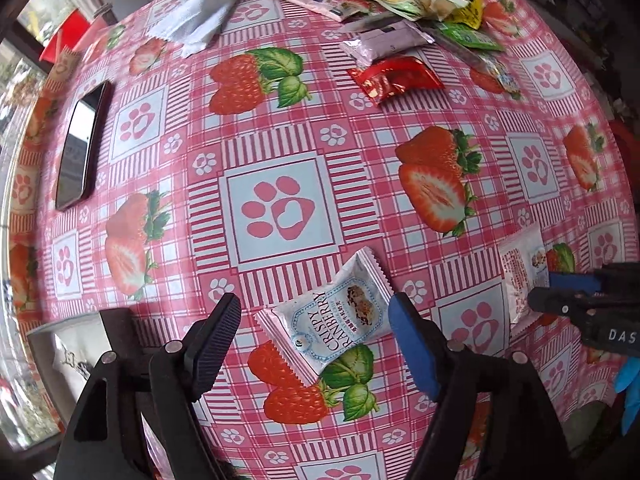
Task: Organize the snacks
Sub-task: 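Grasp a white cranberry pack with the left gripper while the right grasps the other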
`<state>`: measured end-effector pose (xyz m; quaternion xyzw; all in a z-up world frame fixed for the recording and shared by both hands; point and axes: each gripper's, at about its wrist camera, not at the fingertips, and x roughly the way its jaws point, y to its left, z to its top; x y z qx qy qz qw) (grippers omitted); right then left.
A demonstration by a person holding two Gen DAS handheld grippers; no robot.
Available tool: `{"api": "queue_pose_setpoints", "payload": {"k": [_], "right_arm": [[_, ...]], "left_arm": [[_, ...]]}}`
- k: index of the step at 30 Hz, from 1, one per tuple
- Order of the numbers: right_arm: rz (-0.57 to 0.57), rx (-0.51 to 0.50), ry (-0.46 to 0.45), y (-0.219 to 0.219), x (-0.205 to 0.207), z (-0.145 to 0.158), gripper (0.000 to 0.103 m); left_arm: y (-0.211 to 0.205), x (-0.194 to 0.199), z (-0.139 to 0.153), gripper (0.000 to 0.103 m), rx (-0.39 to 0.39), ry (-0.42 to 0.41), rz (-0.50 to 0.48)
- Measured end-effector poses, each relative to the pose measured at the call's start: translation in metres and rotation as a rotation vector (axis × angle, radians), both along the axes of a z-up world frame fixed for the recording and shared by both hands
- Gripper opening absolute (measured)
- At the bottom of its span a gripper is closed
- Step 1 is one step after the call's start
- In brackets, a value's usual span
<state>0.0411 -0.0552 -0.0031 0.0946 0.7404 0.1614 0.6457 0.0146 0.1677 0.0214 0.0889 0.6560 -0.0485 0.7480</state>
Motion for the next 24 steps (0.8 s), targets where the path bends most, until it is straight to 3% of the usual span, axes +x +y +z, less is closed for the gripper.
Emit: {"api": "queue_pose_setpoints", "payload": {"k": [2, 4, 5, 6, 10, 13, 14, 15, 16, 17, 18, 19, 24], "right_arm": [[0.027, -0.006, -0.015, 0.003, -0.001, 0.003, 0.040], [0.064, -0.051, -0.034, 0.006, -0.003, 0.006, 0.056], [0.076, -0.067, -0.046, 0.008, -0.004, 0.007, 0.074], [0.080, -0.076, -0.059, 0.010, -0.004, 0.008, 0.080], [0.062, -0.109, -0.052, 0.027, 0.003, -0.002, 0.080], [0.075, -0.178, -0.027, 0.041, 0.004, -0.015, 0.080], [0.090, -0.214, -0.043, 0.045, 0.003, -0.015, 0.075], [0.111, -0.256, -0.064, 0.052, 0.001, -0.013, 0.060], [0.134, -0.273, -0.091, 0.055, -0.001, -0.011, 0.052], [0.147, -0.271, -0.099, 0.056, -0.003, -0.009, 0.042], [0.139, -0.247, -0.082, 0.055, -0.004, -0.010, 0.042], [0.118, -0.225, -0.071, 0.052, -0.005, -0.009, 0.042], [-0.001, -0.068, -0.038, 0.031, -0.009, -0.001, 0.041]], "left_arm": [[-0.014, -0.005, -0.007, 0.079, 0.058, 0.000, -0.123], [-0.024, -0.012, -0.013, 0.080, 0.103, -0.006, -0.220], [-0.028, -0.015, -0.016, 0.081, 0.127, -0.009, -0.260], [-0.032, -0.018, -0.020, 0.081, 0.149, -0.010, -0.292], [-0.043, -0.021, -0.034, 0.083, 0.172, -0.015, -0.345], [-0.053, -0.017, -0.038, 0.084, 0.156, -0.020, -0.322], [-0.055, -0.012, -0.039, 0.082, 0.150, -0.013, -0.309], [-0.055, -0.013, -0.039, 0.071, 0.119, 0.001, -0.294], [-0.052, -0.010, -0.039, 0.049, 0.068, 0.024, -0.270], [-0.054, 0.001, -0.040, 0.042, 0.043, 0.043, -0.235], [-0.051, 0.000, -0.039, 0.034, 0.040, 0.045, -0.202], [-0.045, -0.001, -0.038, 0.013, 0.014, 0.058, -0.162], [-0.008, -0.007, -0.030, 0.006, -0.130, 0.095, 0.033]]}}
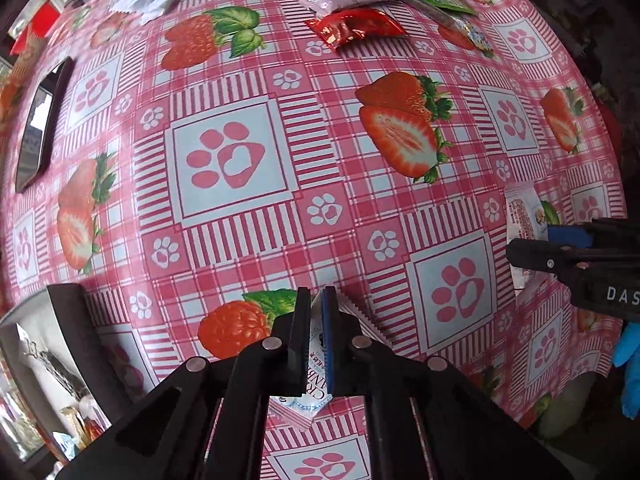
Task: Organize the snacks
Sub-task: 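Grasp a white cranberry pack with the left gripper while the right grasps the other, then carry both cranberry packs over the white tray and open both grippers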
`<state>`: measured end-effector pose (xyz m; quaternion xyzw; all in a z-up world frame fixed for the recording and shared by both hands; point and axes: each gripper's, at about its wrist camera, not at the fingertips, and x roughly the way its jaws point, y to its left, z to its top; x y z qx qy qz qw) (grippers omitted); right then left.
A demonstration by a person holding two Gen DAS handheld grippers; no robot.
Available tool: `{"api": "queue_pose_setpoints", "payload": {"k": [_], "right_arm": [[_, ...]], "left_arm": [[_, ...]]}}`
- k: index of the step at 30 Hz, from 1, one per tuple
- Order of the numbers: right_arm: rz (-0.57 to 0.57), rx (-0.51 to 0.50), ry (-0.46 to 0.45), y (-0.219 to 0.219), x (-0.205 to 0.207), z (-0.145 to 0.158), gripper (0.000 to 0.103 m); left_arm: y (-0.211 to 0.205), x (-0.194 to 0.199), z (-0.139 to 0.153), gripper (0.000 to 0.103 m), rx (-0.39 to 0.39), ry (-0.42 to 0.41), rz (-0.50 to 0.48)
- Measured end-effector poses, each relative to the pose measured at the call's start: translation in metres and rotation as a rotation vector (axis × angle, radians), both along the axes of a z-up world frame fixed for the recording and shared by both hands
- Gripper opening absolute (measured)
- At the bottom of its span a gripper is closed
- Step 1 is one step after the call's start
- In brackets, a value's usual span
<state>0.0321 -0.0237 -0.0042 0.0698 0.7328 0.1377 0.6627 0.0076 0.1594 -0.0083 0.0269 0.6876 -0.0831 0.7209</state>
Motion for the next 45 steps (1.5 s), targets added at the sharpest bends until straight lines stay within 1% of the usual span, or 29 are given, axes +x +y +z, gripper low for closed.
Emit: {"api": "queue_pose_setpoints", "payload": {"k": [3, 5, 6, 7, 8, 9, 10, 11, 12, 14, 16, 18, 19, 20, 21, 22, 24, 26, 28, 30, 33, 35, 37, 42, 45], "right_arm": [[-0.018, 0.029, 0.002, -0.003, -0.006, 0.005, 0.041], [-0.014, 0.025, -0.012, -0.001, -0.009, 0.009, 0.041], [-0.014, 0.021, -0.013, 0.000, -0.012, 0.009, 0.041], [-0.018, 0.020, -0.006, -0.002, -0.016, 0.010, 0.041], [-0.019, 0.026, 0.000, -0.006, -0.020, 0.010, 0.041], [-0.012, 0.027, 0.002, -0.006, -0.023, 0.011, 0.041], [-0.004, 0.021, -0.001, -0.004, -0.026, 0.011, 0.041], [-0.001, 0.017, -0.001, -0.004, -0.028, 0.013, 0.041], [-0.001, 0.020, 0.002, -0.004, -0.029, 0.013, 0.041], [-0.002, 0.024, 0.005, -0.004, -0.029, 0.014, 0.041], [0.004, 0.024, 0.004, -0.006, -0.030, 0.016, 0.041], [0.001, 0.030, 0.006, -0.009, -0.031, 0.018, 0.041], [-0.003, 0.036, 0.006, -0.010, -0.032, 0.019, 0.041], [-0.007, 0.043, 0.004, -0.013, -0.034, 0.021, 0.041], [-0.010, 0.049, 0.001, -0.015, -0.036, 0.022, 0.041], [-0.014, 0.056, 0.001, -0.016, -0.037, 0.023, 0.041], [-0.025, 0.069, 0.010, -0.018, -0.039, 0.025, 0.041], [-0.039, 0.077, 0.018, -0.020, -0.044, 0.029, 0.041], [-0.031, 0.080, 0.007, -0.018, -0.048, 0.037, 0.041], [-0.023, 0.081, -0.007, -0.013, -0.050, 0.043, 0.041], [-0.034, 0.082, -0.011, -0.001, -0.050, 0.051, 0.041], [-0.035, 0.092, -0.012, 0.011, -0.052, 0.059, 0.041], [-0.016, 0.089, -0.034, 0.029, -0.053, 0.068, 0.041], [-0.018, 0.099, -0.085, 0.081, -0.060, 0.090, 0.041], [-0.030, 0.110, -0.083, 0.120, -0.071, 0.098, 0.041]], "left_arm": [[0.013, -0.012, 0.006, 0.006, 0.000, -0.014, 0.006], [0.017, -0.021, 0.007, 0.007, 0.005, -0.017, 0.009], [0.024, -0.026, 0.010, 0.015, 0.002, -0.004, 0.021], [0.028, -0.032, 0.011, 0.036, 0.001, 0.006, 0.034], [0.031, -0.039, 0.017, 0.047, 0.003, -0.008, 0.036], [0.030, -0.043, 0.022, 0.070, 0.015, -0.048, 0.012], [0.026, -0.047, 0.028, 0.079, 0.032, -0.097, -0.039], [0.018, -0.049, 0.032, 0.079, 0.051, -0.135, -0.110], [0.008, -0.050, 0.032, 0.079, 0.076, -0.145, -0.187], [-0.016, -0.055, 0.020, 0.081, 0.141, -0.133, -0.332], [-0.031, -0.052, 0.001, 0.081, 0.204, -0.092, -0.434], [-0.040, -0.052, -0.020, 0.082, 0.267, -0.031, -0.476], [-0.040, -0.053, -0.018, 0.080, 0.251, -0.058, -0.465], [-0.040, -0.051, -0.017, 0.075, 0.239, -0.056, -0.444], [-0.041, -0.050, -0.017, 0.060, 0.206, -0.029, -0.412], [-0.037, -0.047, -0.013, 0.041, 0.178, -0.016, -0.374], [-0.038, -0.045, -0.012, 0.041, 0.169, -0.003, -0.313], [-0.032, -0.045, -0.007, 0.040, 0.113, 0.001, -0.249], [-0.021, -0.050, 0.009, 0.040, 0.065, -0.029, -0.202], [-0.013, -0.052, 0.028, 0.040, 0.040, -0.066, -0.163], [0.006, -0.059, 0.053, 0.040, -0.009, -0.091, -0.074], [0.024, -0.064, 0.069, 0.040, -0.031, -0.111, -0.033], [0.043, -0.068, 0.081, 0.040, -0.036, -0.137, -0.009], [0.099, -0.081, 0.089, 0.041, -0.046, -0.173, 0.042], [0.133, -0.092, 0.087, 0.041, -0.014, -0.178, 0.061]]}}
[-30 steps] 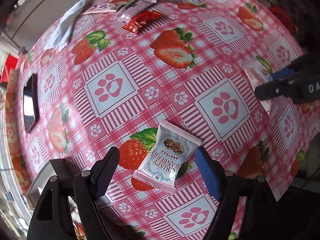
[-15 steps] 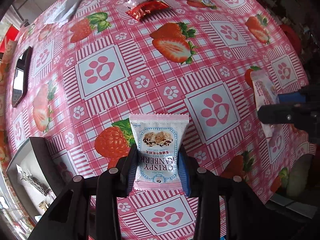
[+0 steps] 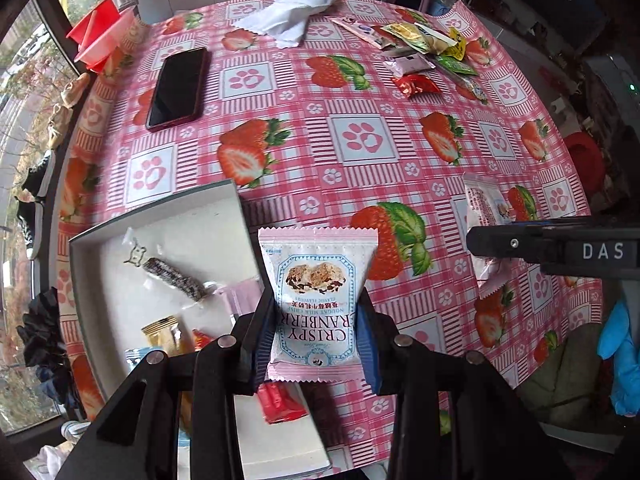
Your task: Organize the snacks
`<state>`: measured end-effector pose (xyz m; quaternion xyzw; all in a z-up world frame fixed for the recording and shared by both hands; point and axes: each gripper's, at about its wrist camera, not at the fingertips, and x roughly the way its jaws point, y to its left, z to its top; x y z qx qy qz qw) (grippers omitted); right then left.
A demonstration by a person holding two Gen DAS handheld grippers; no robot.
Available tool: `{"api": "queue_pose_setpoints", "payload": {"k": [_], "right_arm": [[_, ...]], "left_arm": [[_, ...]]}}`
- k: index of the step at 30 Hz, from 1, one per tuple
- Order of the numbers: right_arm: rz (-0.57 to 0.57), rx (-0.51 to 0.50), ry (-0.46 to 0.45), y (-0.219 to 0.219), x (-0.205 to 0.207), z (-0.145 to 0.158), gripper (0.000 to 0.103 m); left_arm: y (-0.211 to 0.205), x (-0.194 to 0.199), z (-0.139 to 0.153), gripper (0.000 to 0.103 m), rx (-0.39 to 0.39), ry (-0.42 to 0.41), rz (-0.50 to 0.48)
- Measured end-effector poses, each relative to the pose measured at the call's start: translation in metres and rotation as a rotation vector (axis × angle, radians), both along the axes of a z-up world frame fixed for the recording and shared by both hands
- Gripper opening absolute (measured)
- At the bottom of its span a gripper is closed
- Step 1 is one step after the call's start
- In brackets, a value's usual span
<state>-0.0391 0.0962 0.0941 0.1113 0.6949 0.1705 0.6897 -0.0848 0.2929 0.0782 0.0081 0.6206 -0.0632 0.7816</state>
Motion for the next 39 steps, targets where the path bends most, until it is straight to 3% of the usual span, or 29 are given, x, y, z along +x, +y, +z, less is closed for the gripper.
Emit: {"api": "queue_pose_setpoints", "payload": {"k": [8, 18, 20, 22, 25, 27, 28, 30, 32, 35, 39], "right_arm": [[0.103, 0.012, 0.002, 0.118, -0.025, 0.006, 0.041], [0.218, -0.045, 0.041, 0.203, -0.033, -0.011, 0.042], [0.221, -0.055, 0.063, 0.208, -0.033, -0.019, 0.042], [0.221, -0.079, 0.069, 0.211, -0.034, -0.022, 0.044], [0.220, -0.102, 0.082, 0.215, -0.037, -0.024, 0.045], [0.217, -0.109, 0.073, 0.215, -0.040, -0.019, 0.081], [0.212, -0.115, 0.058, 0.214, -0.040, -0.015, 0.086], [0.211, -0.126, 0.043, 0.213, -0.042, -0.009, 0.087], [0.212, -0.136, 0.033, 0.210, -0.042, -0.004, 0.087], [0.214, -0.150, -0.004, 0.201, -0.043, 0.003, 0.103], [0.235, -0.140, -0.050, 0.191, -0.042, 0.009, 0.103]], "left_arm": [[0.097, -0.031, -0.006, 0.041, 0.031, 0.030, 0.117], [0.138, -0.045, -0.030, 0.043, 0.028, 0.084, 0.168], [0.139, -0.046, -0.031, 0.053, 0.034, 0.070, 0.165], [0.141, -0.047, -0.030, 0.077, 0.026, 0.055, 0.168], [0.141, -0.047, -0.028, 0.081, 0.007, 0.058, 0.154], [0.139, -0.047, -0.023, 0.087, 0.036, 0.041, 0.151], [0.139, -0.047, -0.022, 0.093, 0.047, 0.042, 0.150], [0.136, -0.046, -0.019, 0.093, 0.049, 0.044, 0.149], [0.130, -0.045, -0.016, 0.093, 0.108, 0.042, 0.154], [0.115, -0.041, -0.018, 0.093, 0.220, 0.060, 0.146], [0.111, -0.046, -0.011, 0.094, 0.175, 0.057, 0.205]]}}
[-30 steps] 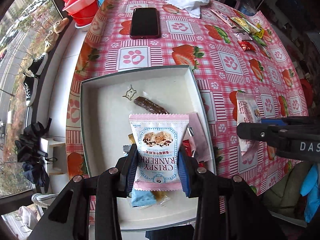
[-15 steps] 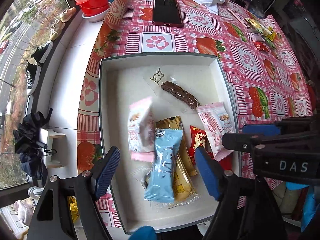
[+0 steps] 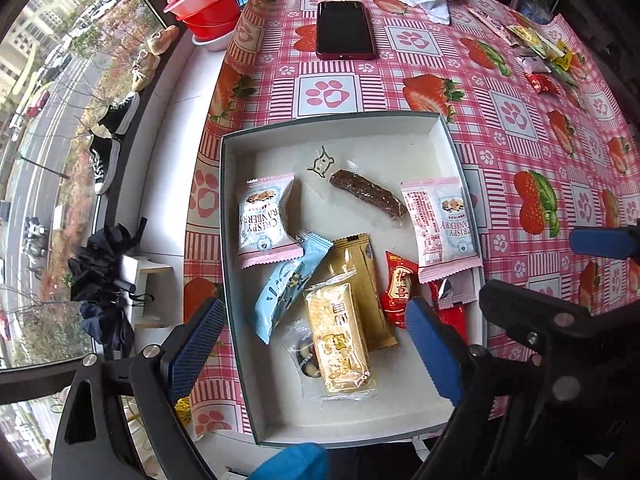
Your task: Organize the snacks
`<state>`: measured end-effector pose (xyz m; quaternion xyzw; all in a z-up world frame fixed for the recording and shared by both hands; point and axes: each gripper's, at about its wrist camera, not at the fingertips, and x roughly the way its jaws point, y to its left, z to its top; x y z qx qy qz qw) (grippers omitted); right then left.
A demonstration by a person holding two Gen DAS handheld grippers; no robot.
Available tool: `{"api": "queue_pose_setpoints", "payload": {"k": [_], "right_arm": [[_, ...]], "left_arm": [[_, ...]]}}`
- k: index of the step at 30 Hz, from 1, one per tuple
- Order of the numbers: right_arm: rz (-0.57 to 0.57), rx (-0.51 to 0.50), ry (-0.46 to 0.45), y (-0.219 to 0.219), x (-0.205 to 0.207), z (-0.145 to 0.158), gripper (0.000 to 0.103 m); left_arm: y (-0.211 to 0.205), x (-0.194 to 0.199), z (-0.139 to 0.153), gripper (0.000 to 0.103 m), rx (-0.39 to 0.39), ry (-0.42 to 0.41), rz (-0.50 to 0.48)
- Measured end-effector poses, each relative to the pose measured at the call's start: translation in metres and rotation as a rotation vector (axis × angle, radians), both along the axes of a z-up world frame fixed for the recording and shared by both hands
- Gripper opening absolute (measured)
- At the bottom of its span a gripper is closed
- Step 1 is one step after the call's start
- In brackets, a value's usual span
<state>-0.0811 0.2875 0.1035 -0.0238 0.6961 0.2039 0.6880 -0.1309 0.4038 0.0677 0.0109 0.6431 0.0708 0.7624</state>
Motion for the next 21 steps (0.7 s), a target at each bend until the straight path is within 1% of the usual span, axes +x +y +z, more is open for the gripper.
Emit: {"api": "queue_pose_setpoints", "payload": {"k": [3, 5, 7, 10, 11, 12, 14, 16, 18, 19, 21], "right_arm": [[0.013, 0.008, -0.024, -0.006, -0.003, 0.004, 0.103], [0.033, 0.008, -0.016, -0.005, -0.007, 0.007, 0.103], [0.049, -0.005, -0.021, -0.002, -0.009, 0.010, 0.103], [0.033, -0.001, -0.047, 0.002, -0.007, 0.012, 0.103], [0.018, 0.004, -0.056, 0.003, -0.005, 0.011, 0.103], [0.001, 0.013, -0.053, 0.004, -0.005, 0.008, 0.103], [-0.008, 0.029, -0.018, 0.006, -0.008, 0.002, 0.103], [-0.008, 0.015, 0.013, 0.004, -0.015, 0.001, 0.103], [0.009, 0.028, 0.013, 0.001, -0.021, 0.004, 0.103], [0.019, 0.014, 0.004, 0.000, -0.022, 0.004, 0.103], [0.029, -0.003, -0.003, -0.003, -0.022, 0.001, 0.103]], "left_arm": [[-0.004, -0.005, 0.004, 0.094, 0.013, 0.011, -0.003], [-0.003, -0.009, 0.008, 0.094, -0.009, 0.032, 0.001], [0.000, -0.012, 0.013, 0.094, -0.021, 0.029, 0.007], [0.004, -0.011, 0.012, 0.094, -0.005, 0.013, -0.017], [0.005, -0.010, 0.010, 0.094, 0.013, 0.018, -0.026], [0.006, -0.012, 0.009, 0.094, 0.026, 0.018, -0.031], [0.008, -0.016, 0.010, 0.094, 0.041, 0.019, -0.022], [0.009, -0.021, 0.013, 0.094, 0.023, 0.026, -0.016], [0.005, -0.023, 0.015, 0.094, 0.040, 0.018, -0.024], [0.003, -0.024, 0.015, 0.094, 0.049, 0.014, -0.025], [0.002, -0.027, 0.015, 0.094, 0.045, 0.006, 0.004]]}}
